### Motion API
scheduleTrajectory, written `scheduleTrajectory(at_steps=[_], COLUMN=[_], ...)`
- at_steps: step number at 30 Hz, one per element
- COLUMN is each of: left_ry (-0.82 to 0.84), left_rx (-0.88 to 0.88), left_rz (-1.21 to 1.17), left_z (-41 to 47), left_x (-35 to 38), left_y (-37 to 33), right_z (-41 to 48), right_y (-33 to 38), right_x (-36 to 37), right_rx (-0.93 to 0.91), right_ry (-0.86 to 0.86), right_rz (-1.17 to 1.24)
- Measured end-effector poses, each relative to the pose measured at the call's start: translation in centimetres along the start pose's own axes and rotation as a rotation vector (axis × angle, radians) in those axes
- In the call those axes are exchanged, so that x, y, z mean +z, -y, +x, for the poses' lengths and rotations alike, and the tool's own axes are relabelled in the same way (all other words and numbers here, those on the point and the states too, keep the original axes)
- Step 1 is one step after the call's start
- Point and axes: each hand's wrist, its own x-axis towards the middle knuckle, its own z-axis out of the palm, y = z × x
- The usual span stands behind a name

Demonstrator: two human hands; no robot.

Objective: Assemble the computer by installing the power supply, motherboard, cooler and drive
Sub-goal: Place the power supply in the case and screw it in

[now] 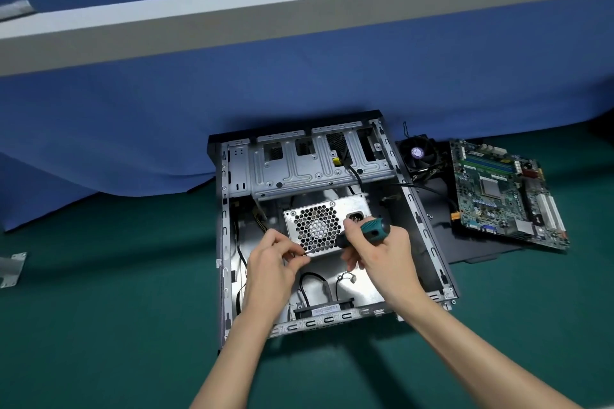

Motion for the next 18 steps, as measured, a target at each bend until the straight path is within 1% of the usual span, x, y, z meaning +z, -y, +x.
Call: scheduleTrajectory(at_steps=[7,12,14,16,18], left_ry=[-0.01,-0.011,-0.008,-0.021,-0.046], left_rx=[-0.01,-0.008,0.047,0.121,0.145], left_rz=[-0.002,0.019,0.046,0.025,0.002], left_z=[0.1,0.1,-0.1,-0.5,-0.9], left_x=[0.1,0.0,-0.3,-0.6,-0.7], left_y=[0.2,0.0,-0.6,-1.4,-2.2], right_z=[-0.7,-0.2,0.0,0.0,-0.3], right_y=[0.4,1.6,2.2,2.6,2.9], right_x=[-0.5,-1.3,-1.0,-0.3,0.4], right_rx=[-0.13,-0.276,-0.301,-0.31,-0.299], right_ry=[0.134,0.384,0.4,0.363,0.326], right_rz=[-0.166,-0.435,-0.519,-0.551,-0.569])
